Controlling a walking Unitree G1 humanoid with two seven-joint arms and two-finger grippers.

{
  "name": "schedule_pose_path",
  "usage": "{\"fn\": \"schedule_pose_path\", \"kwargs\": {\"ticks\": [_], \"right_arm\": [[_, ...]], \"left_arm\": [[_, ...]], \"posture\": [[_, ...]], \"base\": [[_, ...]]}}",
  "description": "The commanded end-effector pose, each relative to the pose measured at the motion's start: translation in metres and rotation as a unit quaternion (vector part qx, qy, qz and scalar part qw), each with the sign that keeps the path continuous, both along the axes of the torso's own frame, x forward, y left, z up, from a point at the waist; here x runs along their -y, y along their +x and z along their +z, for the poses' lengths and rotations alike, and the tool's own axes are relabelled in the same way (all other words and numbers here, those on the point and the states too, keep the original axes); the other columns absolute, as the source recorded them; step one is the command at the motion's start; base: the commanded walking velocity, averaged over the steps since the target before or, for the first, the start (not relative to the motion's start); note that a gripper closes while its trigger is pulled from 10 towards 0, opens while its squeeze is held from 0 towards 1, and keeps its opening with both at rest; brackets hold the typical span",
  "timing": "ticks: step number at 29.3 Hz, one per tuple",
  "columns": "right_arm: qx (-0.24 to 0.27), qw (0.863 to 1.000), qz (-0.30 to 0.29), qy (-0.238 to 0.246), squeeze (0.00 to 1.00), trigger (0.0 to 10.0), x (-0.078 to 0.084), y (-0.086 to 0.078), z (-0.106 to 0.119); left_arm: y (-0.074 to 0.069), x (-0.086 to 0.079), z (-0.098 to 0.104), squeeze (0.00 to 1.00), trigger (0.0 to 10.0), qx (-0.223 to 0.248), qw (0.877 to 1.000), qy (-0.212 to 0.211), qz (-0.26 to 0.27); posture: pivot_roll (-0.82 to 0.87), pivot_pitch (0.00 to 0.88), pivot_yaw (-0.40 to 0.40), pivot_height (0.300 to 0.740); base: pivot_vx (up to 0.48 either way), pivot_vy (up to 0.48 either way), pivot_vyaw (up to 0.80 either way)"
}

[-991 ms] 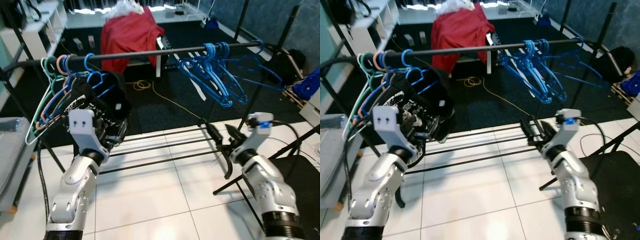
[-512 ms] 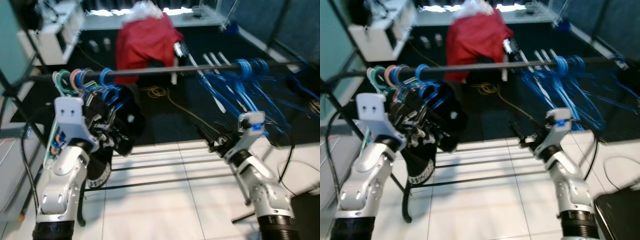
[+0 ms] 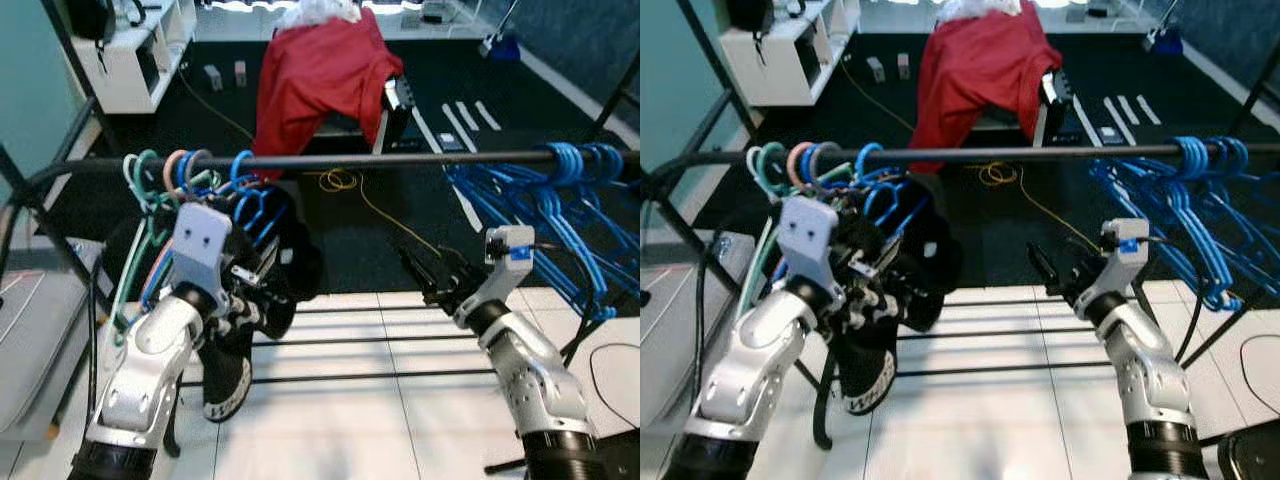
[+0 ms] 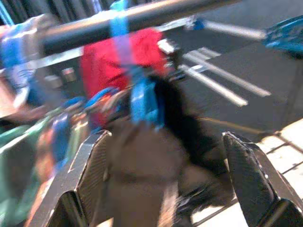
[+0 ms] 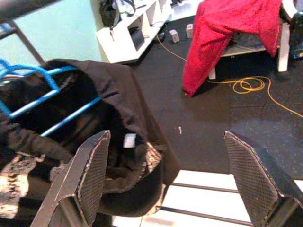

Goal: Hang hanger

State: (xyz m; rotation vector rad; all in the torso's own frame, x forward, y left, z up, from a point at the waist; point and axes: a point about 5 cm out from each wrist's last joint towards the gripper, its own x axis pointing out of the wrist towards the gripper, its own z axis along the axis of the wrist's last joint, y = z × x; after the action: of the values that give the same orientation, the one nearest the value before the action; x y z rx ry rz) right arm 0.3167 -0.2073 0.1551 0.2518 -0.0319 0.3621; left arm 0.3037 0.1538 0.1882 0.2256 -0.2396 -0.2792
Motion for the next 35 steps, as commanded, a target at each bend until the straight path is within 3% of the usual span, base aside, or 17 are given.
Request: {"fn": "schedule_pose_path", "kwargs": {"ticks": [1, 4, 9, 14, 16, 19, 25, 35], "right_arm": [[-0.009, 1.000, -0.004, 0.000, 0.00, 10.0, 0.001, -0.003, -0.004], [-0.009, 1.000, -0.004, 0.000, 0.00, 10.0, 0.001, -0.003, -0.004], [-0.009, 1.000, -0.004, -0.001, 0.00, 10.0, 0.002, -0.004, -0.003], [-0.009, 1.000, -0.005, -0.003, 0.00, 10.0, 0.001, -0.005, -0.003], [-0.009, 1.000, -0.006, -0.002, 0.00, 10.0, 0.001, -0.006, -0.003], [-0.009, 1.000, -0.007, -0.002, 0.00, 10.0, 0.001, -0.005, -0.003], [-0.009, 1.000, -0.007, 0.000, 0.00, 10.0, 0.000, -0.007, -0.002], [-0.009, 1.000, -0.008, 0.004, 0.00, 10.0, 0.000, -0.009, -0.002]], "left_arm": [[0.004, -0.007, 0.000, 0.00, 10.0, 0.006, 0.999, 0.021, 0.029], [0.011, -0.019, 0.004, 0.00, 10.0, 0.011, 0.997, 0.020, 0.073], [0.013, -0.020, 0.001, 0.00, 10.0, -0.001, 0.997, 0.012, 0.071], [0.011, 0.001, -0.011, 0.00, 10.0, -0.039, 0.999, 0.001, 0.010], [0.012, 0.017, -0.017, 0.00, 10.0, -0.058, 0.998, -0.008, -0.024], [0.014, 0.021, -0.018, 0.00, 10.0, -0.060, 0.998, -0.007, -0.029], [0.022, 0.021, -0.020, 0.00, 10.0, -0.064, 0.998, -0.002, 0.007], [0.032, 0.008, -0.011, 0.00, 10.0, -0.050, 0.996, -0.034, 0.064]], "posture": [[-0.10, 0.098, -0.011, 0.740], [-0.10, 0.101, -0.008, 0.740], [-0.10, 0.104, -0.007, 0.740], [-0.10, 0.114, -0.006, 0.740], [-0.11, 0.107, -0.005, 0.740], [-0.11, 0.107, -0.005, 0.740], [-0.11, 0.119, 0.003, 0.740], [-0.11, 0.127, 0.007, 0.740]], "base": [[0.000, 0.000, 0.00], [0.000, 0.000, 0.00], [0.000, 0.000, 0.00], [0.000, 0.000, 0.00], [0.000, 0.000, 0.00], [0.000, 0.000, 0.00], [0.000, 0.000, 0.00], [0.000, 0.000, 0.00]]}}
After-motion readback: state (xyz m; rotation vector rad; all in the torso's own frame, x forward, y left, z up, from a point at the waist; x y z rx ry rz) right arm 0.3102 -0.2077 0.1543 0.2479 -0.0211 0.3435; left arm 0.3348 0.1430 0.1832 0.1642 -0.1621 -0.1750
